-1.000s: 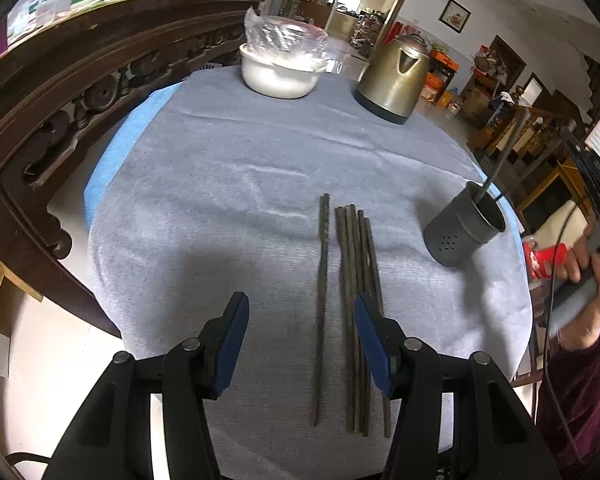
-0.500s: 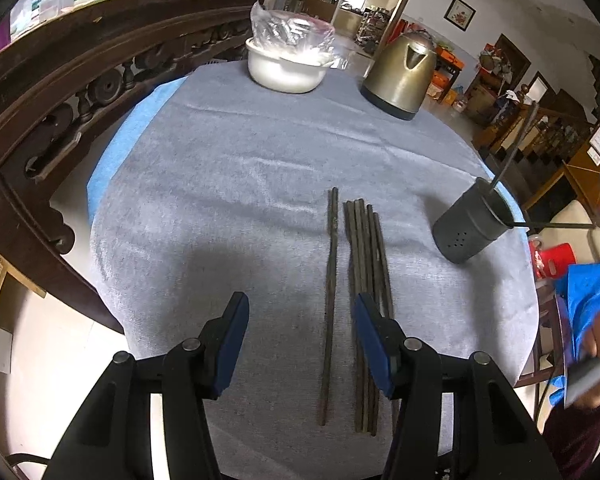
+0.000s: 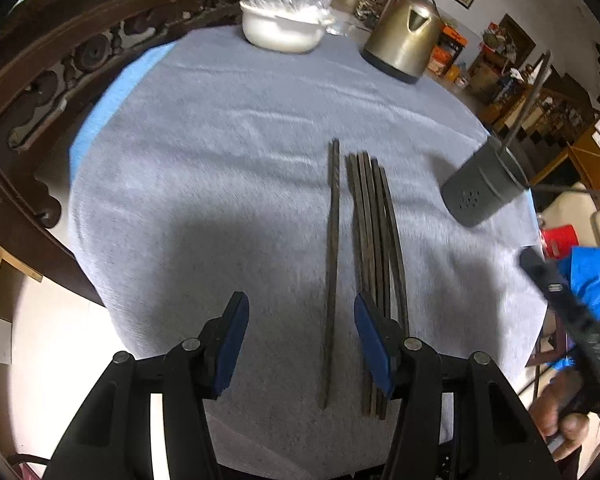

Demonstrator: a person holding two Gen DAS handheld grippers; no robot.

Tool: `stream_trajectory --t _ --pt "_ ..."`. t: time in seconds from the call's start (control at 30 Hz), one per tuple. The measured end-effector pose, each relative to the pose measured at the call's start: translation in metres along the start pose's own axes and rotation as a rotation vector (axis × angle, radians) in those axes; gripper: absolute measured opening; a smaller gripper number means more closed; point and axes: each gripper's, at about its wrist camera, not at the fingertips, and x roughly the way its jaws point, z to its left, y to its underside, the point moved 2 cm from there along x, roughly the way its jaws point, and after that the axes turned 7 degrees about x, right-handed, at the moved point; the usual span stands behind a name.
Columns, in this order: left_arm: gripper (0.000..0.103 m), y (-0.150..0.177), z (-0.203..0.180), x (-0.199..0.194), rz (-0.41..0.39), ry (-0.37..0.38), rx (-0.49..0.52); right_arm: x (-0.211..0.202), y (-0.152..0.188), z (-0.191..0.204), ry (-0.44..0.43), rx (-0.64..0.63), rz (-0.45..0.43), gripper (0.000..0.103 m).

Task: Organize utensils
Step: 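Close the left gripper on a chopstick while the right gripper grasps another chopstick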

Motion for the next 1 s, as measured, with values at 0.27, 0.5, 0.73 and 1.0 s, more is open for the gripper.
stream_trajectory --t 0.27,0.5,0.73,1.0 --pt "0.053 -0.003 -0.001 0.017 0.032 0.045 0.016 0.069 0.018 -0.001 0.015 0.028 0.219 0.029" --pt "0.042 -0.009 -0.001 0.03 0.073 0.084 0.043 0.099 0.02 0.005 0.06 0.03 0.286 0.02" --pt "0.031 -0.014 -0.003 0.041 0.1 0.094 0.066 0.108 0.016 0.014 0.101 -0.019 0.299 0.018" --pt "0.011 -0.02 -0.008 0.052 0.116 0.117 0.073 0.105 0.017 0.017 0.151 -0.066 0.308 0.012"
